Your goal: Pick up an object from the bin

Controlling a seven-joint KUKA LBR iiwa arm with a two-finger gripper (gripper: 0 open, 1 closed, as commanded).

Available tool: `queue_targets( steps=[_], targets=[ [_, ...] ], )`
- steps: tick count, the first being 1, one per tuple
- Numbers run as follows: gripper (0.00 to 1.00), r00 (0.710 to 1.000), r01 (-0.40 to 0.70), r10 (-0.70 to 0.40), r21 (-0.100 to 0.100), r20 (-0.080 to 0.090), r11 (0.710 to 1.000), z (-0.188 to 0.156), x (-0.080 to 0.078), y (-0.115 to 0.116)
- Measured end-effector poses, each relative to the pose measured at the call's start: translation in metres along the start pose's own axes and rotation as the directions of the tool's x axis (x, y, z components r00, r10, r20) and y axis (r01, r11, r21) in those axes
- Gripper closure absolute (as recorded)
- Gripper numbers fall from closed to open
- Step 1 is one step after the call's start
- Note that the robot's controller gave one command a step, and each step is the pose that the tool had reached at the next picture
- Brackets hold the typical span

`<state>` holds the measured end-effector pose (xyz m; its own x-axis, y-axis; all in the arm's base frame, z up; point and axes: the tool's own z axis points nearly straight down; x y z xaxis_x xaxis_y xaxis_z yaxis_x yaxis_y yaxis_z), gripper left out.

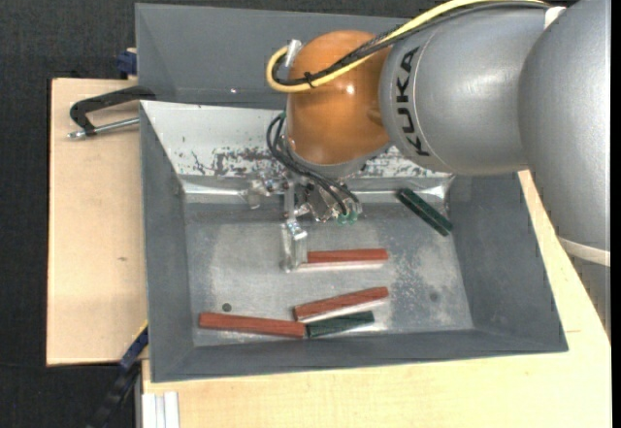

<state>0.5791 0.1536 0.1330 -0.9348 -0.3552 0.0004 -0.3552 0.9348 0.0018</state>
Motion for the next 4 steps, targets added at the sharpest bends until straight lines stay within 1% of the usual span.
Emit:
queue_targets(
  steps=[1,2,3,4],
  targets=[
    [0.0,0.981,0.196,-0.196,0.002,0.003,0.981,0.0,0.036,-0.031],
    [0.0,0.972,0.237,-0.237,0.002,0.002,0.972,0.023,0.051,-0.067],
    [1.0,0.935,0.354,-0.354,0.001,0.002,0.935,0.062,0.059,-0.072],
    [1.0,0.935,0.354,-0.354,0.001,0.002,0.935,0.062,0.059,-0.072]
  ],
)
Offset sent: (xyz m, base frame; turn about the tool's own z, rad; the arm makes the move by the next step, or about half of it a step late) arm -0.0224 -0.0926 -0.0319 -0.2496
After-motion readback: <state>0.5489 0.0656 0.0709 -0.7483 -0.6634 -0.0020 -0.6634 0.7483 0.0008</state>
